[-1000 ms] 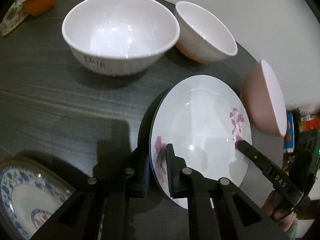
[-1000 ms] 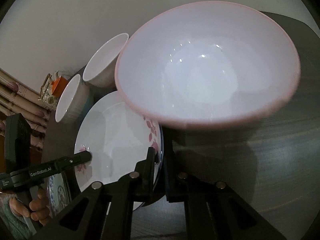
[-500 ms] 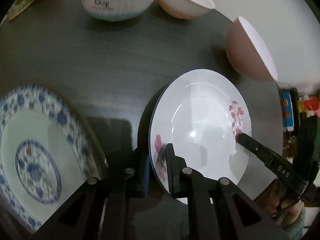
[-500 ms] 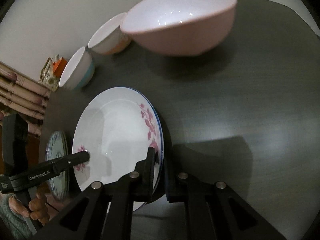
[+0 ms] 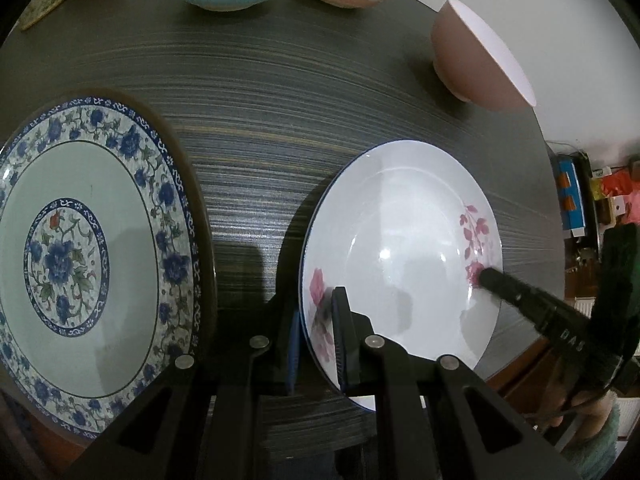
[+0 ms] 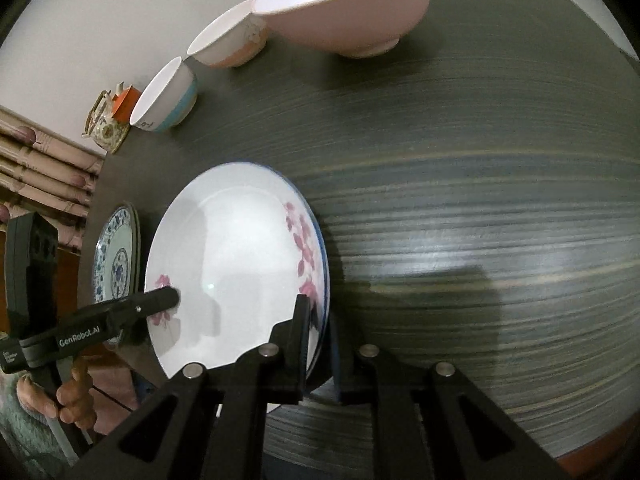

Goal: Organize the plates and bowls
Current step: 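Carry the pink-flowered plate with the right gripper onto the blue-and-white plate stack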

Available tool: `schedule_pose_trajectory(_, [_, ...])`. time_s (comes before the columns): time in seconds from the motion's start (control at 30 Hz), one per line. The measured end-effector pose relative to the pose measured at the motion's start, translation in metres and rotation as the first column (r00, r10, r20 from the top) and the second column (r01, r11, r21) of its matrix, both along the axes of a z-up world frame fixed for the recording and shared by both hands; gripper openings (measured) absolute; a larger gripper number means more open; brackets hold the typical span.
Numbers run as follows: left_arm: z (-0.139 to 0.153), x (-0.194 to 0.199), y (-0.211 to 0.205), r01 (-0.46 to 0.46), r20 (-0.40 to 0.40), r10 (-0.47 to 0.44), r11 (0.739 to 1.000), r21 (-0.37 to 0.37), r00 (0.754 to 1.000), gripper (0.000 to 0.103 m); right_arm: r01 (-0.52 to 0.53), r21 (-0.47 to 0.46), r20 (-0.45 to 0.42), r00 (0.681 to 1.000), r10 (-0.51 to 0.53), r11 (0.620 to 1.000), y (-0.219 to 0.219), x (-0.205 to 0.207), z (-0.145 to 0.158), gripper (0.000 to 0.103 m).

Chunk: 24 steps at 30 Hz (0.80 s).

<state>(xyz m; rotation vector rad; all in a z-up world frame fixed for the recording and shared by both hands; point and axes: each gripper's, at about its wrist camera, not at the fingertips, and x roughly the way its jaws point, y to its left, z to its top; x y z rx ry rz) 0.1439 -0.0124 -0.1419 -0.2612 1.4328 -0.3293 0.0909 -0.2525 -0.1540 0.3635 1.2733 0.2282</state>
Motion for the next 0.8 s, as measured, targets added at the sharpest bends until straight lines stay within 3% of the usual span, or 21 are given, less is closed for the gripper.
schedule_pose_trajectory(0.27, [0.001, -0.001, -0.003, 0.004, 0.014, -0.004, 1.0, 0.009, 1.0, 0.012, -0.044, -0.007, -0.021, 0.999, 0.044, 0.999, 0.004, 0.011, -0.003, 0.011])
schedule_pose_trajectory(0.8, [-0.001, -0.008, -0.007, 0.013, 0.042, -0.014, 1.0, 0.014, 0.999, 0.012, -0.033, -0.035, 0.001, 0.999, 0.033, 0.999, 0.004, 0.006, 0.006, 0.009])
